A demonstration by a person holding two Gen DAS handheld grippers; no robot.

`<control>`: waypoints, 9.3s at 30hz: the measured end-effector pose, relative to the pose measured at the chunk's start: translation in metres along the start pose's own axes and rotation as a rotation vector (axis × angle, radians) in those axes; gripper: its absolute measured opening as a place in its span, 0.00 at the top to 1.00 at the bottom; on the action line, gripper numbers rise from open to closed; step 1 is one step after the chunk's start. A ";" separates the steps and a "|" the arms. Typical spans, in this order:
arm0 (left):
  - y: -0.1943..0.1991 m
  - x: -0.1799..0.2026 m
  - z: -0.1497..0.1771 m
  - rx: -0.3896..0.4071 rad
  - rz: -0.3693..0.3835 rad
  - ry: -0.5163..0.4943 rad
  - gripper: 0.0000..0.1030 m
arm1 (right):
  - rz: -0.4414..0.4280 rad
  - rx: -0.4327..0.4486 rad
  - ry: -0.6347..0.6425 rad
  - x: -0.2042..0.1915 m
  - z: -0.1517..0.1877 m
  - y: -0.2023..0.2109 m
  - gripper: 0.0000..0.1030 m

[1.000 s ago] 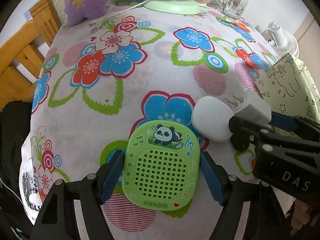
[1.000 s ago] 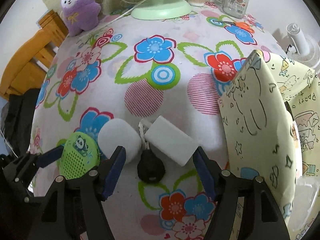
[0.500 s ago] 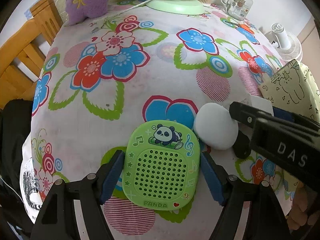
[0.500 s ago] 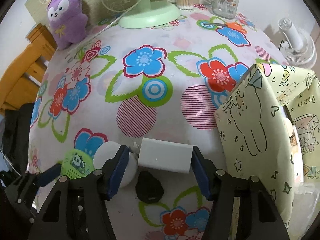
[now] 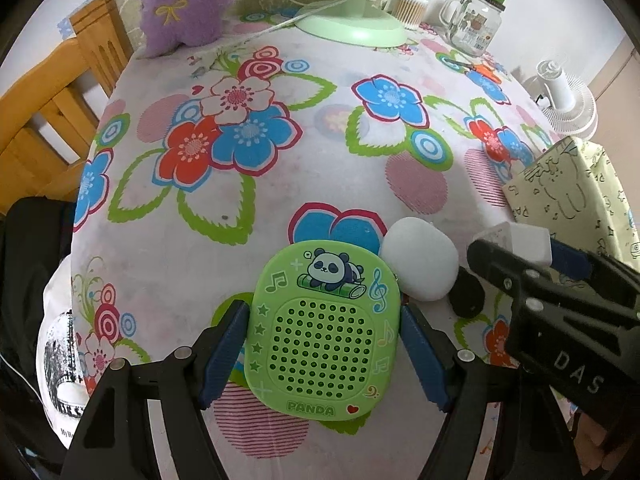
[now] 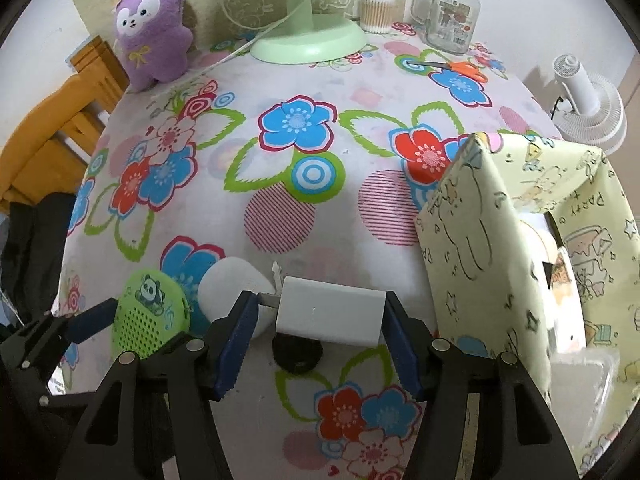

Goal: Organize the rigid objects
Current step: 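Carry the speaker with the left tool toward the fabric box while the right tool carries the cube charger, then lower the white cube charger into the fabric box and open the right tool, then lower the green PANDA speaker into the fabric box and open the left tool, then withdraw both tools from the box toward the white rounded object and black key, then grasp the black car key by its head with the right tool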

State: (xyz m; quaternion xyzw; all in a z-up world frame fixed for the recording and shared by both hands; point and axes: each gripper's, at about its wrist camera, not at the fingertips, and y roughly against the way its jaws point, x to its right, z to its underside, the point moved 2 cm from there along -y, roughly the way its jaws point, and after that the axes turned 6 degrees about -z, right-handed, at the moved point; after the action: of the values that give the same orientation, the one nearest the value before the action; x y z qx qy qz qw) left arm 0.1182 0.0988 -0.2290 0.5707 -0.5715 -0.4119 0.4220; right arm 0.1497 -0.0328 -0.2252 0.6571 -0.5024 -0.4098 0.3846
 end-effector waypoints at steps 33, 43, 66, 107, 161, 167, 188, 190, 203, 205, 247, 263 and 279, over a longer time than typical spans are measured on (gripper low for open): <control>0.083 0.017 0.040 0.105 0.023 -0.033 0.24 | 0.045 0.091 -0.001 0.005 0.065 0.094 0.37; 0.112 0.041 0.037 0.157 0.003 -0.064 0.24 | 0.053 0.135 0.012 0.018 0.066 0.125 0.37; 0.138 0.116 0.006 0.207 0.001 -0.066 0.24 | 0.032 0.175 0.013 0.091 0.039 0.166 0.37; 0.093 0.182 -0.016 0.120 0.029 -0.171 0.24 | -0.031 0.010 -0.145 0.177 0.045 0.126 0.36; 0.069 0.248 -0.016 0.021 0.162 -0.053 0.18 | -0.029 0.009 -0.145 0.253 0.030 0.139 0.27; 0.085 0.250 -0.011 0.055 0.123 -0.103 0.07 | -0.057 0.015 -0.111 0.242 0.024 0.139 0.27; 0.133 0.167 0.005 0.149 0.045 -0.084 0.06 | -0.086 0.119 -0.017 0.154 0.022 0.172 0.17; 0.138 0.160 0.006 0.162 0.048 -0.090 0.06 | -0.081 0.125 -0.017 0.146 0.025 0.176 0.17; 0.153 0.115 0.029 0.189 0.055 -0.134 0.02 | -0.052 0.156 -0.003 0.091 0.049 0.187 0.12; 0.155 0.108 0.033 0.195 0.049 -0.138 0.00 | -0.051 0.164 -0.004 0.083 0.052 0.188 0.12; 0.057 0.016 0.020 0.122 -0.006 -0.237 0.00 | -0.005 0.062 0.185 -0.013 0.035 0.077 0.28; 0.002 0.019 0.012 0.072 0.004 -0.328 0.00 | -0.003 -0.054 0.195 -0.011 0.028 0.001 0.31; -0.021 0.022 0.005 0.020 0.044 -0.318 0.00 | -0.016 -0.103 0.224 -0.013 0.027 -0.030 0.66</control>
State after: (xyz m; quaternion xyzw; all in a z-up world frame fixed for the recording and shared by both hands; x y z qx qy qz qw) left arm 0.1201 0.0763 -0.2506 0.4898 -0.6476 -0.4819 0.3294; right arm 0.1329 -0.0163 -0.2603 0.6820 -0.4293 -0.3622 0.4684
